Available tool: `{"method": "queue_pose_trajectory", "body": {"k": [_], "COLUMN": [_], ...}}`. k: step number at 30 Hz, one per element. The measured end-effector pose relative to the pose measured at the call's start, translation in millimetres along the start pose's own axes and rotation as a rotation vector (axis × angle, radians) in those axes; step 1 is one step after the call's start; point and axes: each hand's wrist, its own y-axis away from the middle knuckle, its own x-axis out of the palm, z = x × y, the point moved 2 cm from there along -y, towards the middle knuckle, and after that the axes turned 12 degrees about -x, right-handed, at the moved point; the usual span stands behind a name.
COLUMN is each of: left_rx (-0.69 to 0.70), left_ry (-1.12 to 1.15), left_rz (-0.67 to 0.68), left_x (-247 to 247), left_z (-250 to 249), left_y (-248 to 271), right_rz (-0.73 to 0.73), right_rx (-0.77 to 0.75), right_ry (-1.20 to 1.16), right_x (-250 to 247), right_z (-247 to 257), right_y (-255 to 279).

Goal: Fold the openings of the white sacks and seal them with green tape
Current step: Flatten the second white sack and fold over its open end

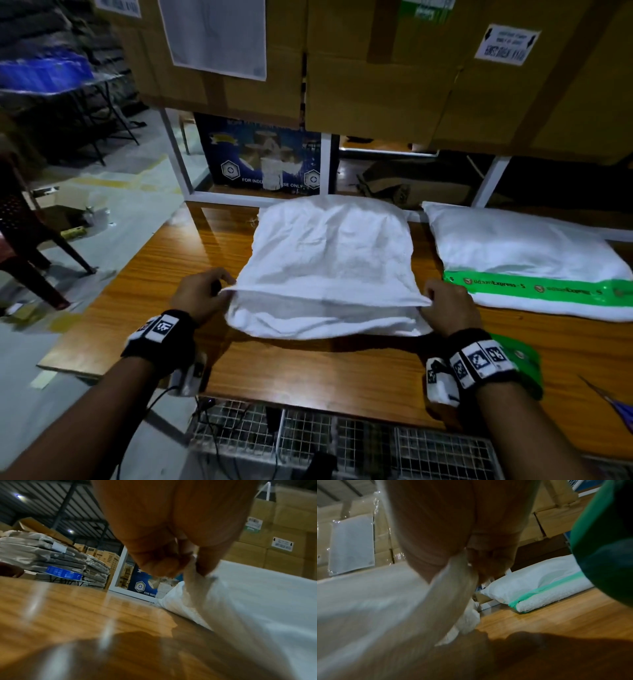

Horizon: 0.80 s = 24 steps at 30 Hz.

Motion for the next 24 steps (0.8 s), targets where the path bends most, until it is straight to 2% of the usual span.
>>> {"method": "queue_pose_trajectory", "body": {"k": [3,5,6,8,9,11,12,14,16,18,19,21,24], "left_rx": [-0.040,-0.048,-0.087,-0.168,-0.166,-0.054,-0.009,-0.019,-0.156,-0.288,-0.323,-0.315,-0.196], "left_ry": [0.084,0.193,0.297,0.653,0.774,0.728,0.642,0.516,0.487,0.425,0.392,0.364,0.398], "left_rz": [-0.182,-0.160,-0.101,0.147,0.273,0.388,0.363,0.177,-0.127,-0.375,-0.410,-0.367,-0.223], "left_x": [4,9,9,7,6,0,-1,-1,-3,-8,-10,-8,-1], "left_z": [-8,-3,1,6,7,6,8,11,11,1,-7,-17,-6], "left_y": [13,18,19,25,29,38,39,39,38,40,42,46,51], "right_rz": [-0.019,0.055,0.125,0.265,0.306,0.306,0.260,0.069,-0.174,-0.346,-0.366,-0.320,-0.108], "right_rx": [0.096,0.054,0.037,0.033,0.031,0.009,-0.009,-0.006,0.034,0.088,0.108,0.109,0.101], "right_ry": [-0.012,-0.218,-0.353,-0.667,-0.833,-1.006,-0.991,-0.807,-0.479,-0.297,-0.281,-0.307,-0.465], "right_x": [1,4,5,1,-3,-12,-16,-20,-22,-22,-21,-17,-19], "right_z": [4,3,0,-6,-5,-6,-6,-5,-3,-1,2,4,-5], "right_y": [4,5,6,15,22,31,32,30,25,24,24,24,30]}}
